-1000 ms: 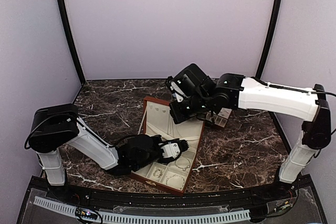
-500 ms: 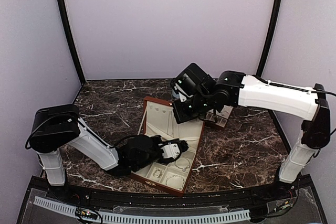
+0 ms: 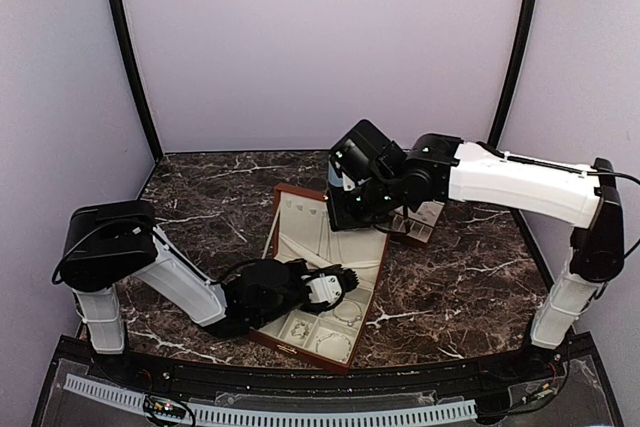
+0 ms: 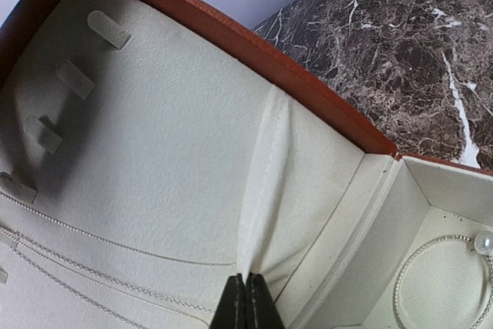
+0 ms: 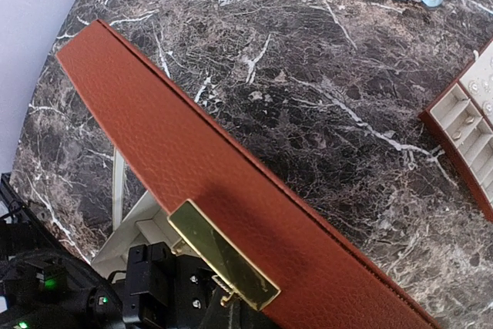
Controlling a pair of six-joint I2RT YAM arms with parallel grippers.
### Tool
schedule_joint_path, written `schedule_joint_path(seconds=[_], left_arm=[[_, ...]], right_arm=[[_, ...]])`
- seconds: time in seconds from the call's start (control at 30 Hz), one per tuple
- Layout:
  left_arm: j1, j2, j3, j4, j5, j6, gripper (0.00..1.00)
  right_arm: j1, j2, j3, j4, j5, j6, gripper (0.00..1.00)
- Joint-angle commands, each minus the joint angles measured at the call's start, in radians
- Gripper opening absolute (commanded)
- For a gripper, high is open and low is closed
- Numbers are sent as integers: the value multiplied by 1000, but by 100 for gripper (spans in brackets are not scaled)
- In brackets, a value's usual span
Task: Organize the mixed jewelry
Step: Hang the necklace on the earring holder.
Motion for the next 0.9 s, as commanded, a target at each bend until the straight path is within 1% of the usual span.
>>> schedule_joint_path(seconds=[0.0, 0.23, 0.43, 0.67, 0.8, 0.87], left_arm=[[-13, 1, -21, 61, 13, 0, 0], [-13, 6, -29, 94, 15, 3, 0], [-14, 13, -30, 110, 14, 2, 0], [-15, 20, -27, 129, 17, 0, 0], [-17, 23, -33, 144, 8, -3, 4], [-20, 25, -42, 153, 1, -5, 9]], right_arm=[[-16, 10, -19, 65, 12, 88, 0], [-15, 10, -49, 78, 26, 165, 0], [-14, -11, -94, 129, 59, 233, 0], [-11, -18, -100, 128, 102, 257, 0], [-5, -23, -97, 125, 113, 257, 0], [-2, -24, -96, 123, 119, 258, 0]])
